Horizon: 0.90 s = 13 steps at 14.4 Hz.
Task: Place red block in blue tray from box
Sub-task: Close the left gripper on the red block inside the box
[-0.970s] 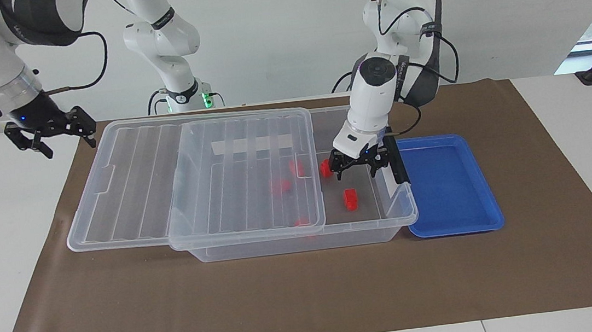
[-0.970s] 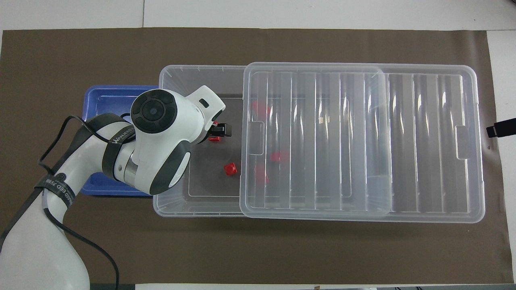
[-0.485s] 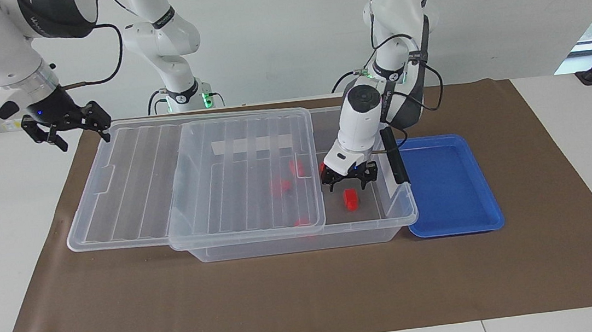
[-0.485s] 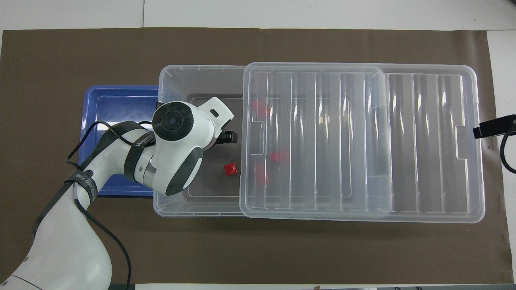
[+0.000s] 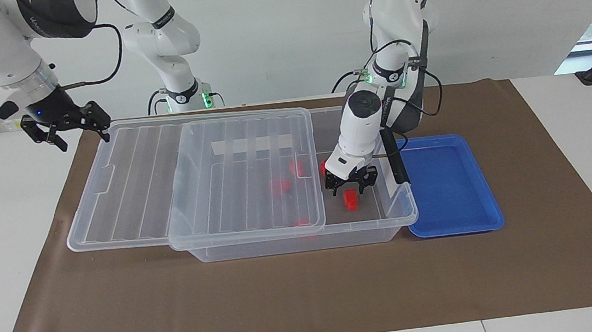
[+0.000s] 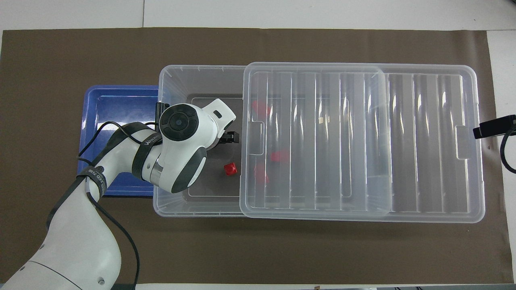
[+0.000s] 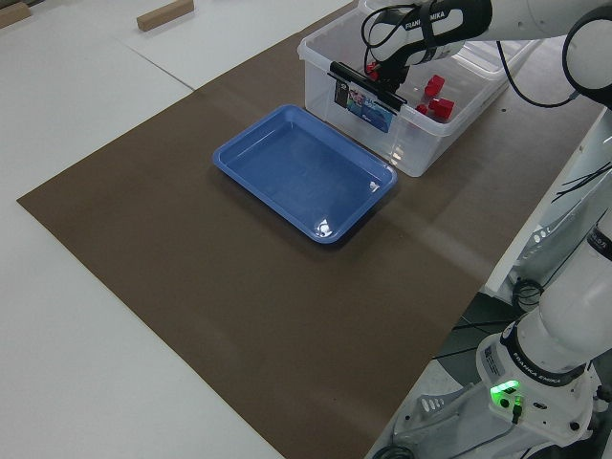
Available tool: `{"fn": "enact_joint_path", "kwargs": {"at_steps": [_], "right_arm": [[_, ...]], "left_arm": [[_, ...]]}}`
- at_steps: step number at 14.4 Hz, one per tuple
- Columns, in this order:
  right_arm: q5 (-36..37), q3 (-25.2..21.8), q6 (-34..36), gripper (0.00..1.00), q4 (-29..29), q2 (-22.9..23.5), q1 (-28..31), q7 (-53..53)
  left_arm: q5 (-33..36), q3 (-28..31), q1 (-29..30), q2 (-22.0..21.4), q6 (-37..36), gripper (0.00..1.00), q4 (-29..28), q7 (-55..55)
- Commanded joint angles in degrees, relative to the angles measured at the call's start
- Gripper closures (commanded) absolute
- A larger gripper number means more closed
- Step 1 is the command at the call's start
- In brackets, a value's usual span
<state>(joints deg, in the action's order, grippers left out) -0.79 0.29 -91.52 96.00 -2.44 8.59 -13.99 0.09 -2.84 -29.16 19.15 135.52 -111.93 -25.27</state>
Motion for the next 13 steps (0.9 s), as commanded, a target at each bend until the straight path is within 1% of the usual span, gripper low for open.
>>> {"fn": "enact_joint_path", "kwargs": {"at_steps": [1,5,13], "right_arm": [[0.27,0.33,0.29,0.0,0.42,-0.46,0.38,0.81],[0.27,0.33,0.29,0.0,0.5,-0.46,0.46,0.81],[0.27,0.33,-0.06,0.0,0.59,-0.46,0.64,0.81]], "left_arm": [[1.41,0.64,-0.64,-0.26,1.24,1.0,-1.01,-1.36],[1.41,1.08,-0.11,-0.87,0.54,1.0,-0.49,-1.36],[1.32,1.25,0.42,-13.87,-14.3,1.0,0.21,-0.92]]}}
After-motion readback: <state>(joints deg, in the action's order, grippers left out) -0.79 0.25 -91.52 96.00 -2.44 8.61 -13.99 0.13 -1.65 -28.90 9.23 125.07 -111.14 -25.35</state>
